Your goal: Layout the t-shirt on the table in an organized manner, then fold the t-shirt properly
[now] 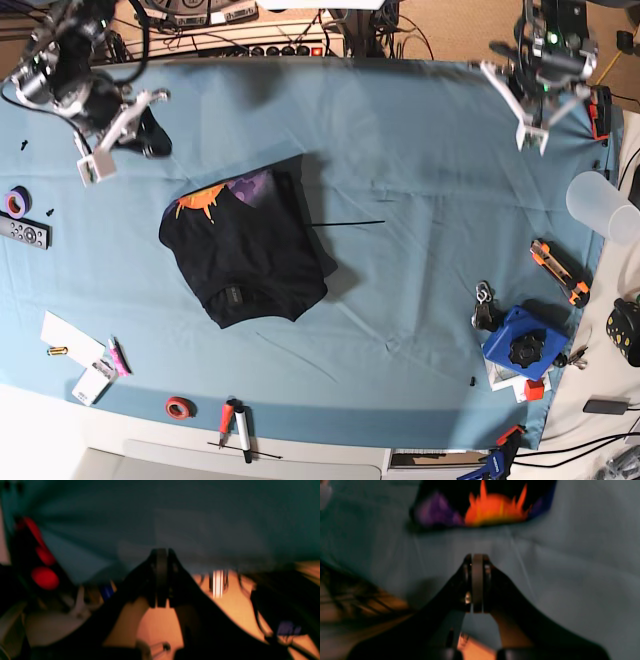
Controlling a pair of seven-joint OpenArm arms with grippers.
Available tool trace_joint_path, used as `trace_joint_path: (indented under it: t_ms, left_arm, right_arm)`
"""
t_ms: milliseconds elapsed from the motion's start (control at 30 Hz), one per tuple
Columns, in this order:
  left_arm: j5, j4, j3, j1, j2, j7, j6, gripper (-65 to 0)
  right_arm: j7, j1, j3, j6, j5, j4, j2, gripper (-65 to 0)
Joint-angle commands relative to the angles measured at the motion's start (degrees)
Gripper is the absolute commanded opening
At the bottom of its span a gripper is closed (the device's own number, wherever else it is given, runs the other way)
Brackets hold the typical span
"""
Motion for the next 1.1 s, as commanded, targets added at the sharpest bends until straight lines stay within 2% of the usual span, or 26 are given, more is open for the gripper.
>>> trace_joint_path:
  t_ms: [0,233,333,533,700,833,1067]
  left_arm:
    - [0.3,1.2,-0.2,1.7,-0.5,-0.4,0.1,-65.0]
    - [1.4,1.2,-0.2,11.9,-0.3,-0.9,-0.2,-65.0]
    - [1.3,1.1,-0.2,15.7,-0.1,-1.2,-0.2,-65.0]
    - [1.1,-0.3,-0.2,21.4,-0.2,-4.3,-0.3,-65.0]
    - [-4.3,-6.4,-0.2,21.7,-0.1,-4.6,-3.5,-65.0]
    - [-4.4,-13.6,-0.2,21.5,2.1,-7.1,-4.4,-65.0]
    - [-4.6,-30.1,-0.2,14.4,6.7,-11.6,-11.2,-65.0]
  right_arm:
    - [1.2,-1.8,0.3,0.2,1.1,1.9,1.5,-65.0]
    - [1.2,-15.3,0.3,0.3,1.1,2.9,6.3,-65.0]
    - [1.2,-20.3,0.3,1.1,0.5,2.9,6.5,-65.0]
    - [1.2,-27.9,0.2,1.1,-4.3,2.1,6.5,-65.0]
    - [1.2,-29.0,-2.2,1.1,-8.3,-5.3,6.5,-65.0]
    - [1.2,-28.9,-7.7,1.1,-9.7,-13.3,7.6,-65.0]
    - [2.2,-23.1,-19.9,1.1,-24.1,-24.9,9.0,-65.0]
